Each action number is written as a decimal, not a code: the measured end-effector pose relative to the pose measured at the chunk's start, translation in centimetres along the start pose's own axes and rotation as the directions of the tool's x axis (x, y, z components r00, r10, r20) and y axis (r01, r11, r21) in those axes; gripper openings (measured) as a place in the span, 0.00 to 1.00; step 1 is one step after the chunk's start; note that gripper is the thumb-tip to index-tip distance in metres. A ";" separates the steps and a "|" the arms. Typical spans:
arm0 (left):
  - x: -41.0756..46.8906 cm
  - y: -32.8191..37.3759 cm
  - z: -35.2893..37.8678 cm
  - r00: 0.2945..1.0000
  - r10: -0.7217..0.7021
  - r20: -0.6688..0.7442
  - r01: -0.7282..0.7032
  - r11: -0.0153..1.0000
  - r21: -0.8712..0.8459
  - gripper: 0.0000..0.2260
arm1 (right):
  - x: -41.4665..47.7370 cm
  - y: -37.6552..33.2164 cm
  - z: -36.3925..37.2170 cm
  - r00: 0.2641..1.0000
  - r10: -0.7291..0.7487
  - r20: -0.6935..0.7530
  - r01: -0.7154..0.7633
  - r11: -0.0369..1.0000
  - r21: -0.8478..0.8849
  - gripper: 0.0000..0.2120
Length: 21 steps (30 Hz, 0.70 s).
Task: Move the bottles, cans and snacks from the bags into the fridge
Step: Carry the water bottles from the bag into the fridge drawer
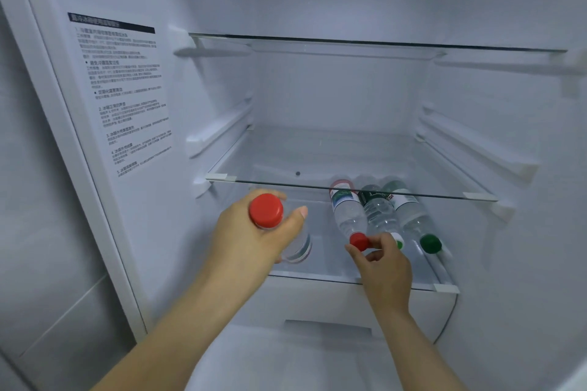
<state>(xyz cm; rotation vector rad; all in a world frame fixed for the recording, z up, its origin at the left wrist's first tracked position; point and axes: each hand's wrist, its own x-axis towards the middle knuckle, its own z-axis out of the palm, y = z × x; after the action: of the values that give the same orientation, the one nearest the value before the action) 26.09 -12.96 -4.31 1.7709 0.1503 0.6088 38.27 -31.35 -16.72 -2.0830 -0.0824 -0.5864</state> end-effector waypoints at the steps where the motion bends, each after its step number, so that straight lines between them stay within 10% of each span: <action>1: 0.1 -0.7 0.8 1.000 0.011 -0.016 -0.011 1.000 -0.009 0.13 | 0.0 0.1 0.0 1.000 -0.004 0.002 0.004 1.000 0.000 0.15; 8: 0.5 -6.7 4.8 0.979 0.175 0.105 -0.196 0.952 0.236 0.25 | 0.1 0.9 0.1 0.999 -0.022 0.031 0.022 0.999 0.026 0.15; 21: 3.5 -10.4 5.0 0.921 -0.099 0.376 -0.028 0.947 0.319 0.39 | 0.2 1.2 0.5 0.998 -0.055 -0.002 0.055 0.998 -0.020 0.13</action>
<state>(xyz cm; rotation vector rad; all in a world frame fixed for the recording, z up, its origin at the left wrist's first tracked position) 33.65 -12.79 -13.74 2.1633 0.0047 0.1992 38.94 -31.64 -17.81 -2.1042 -0.1331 -0.6258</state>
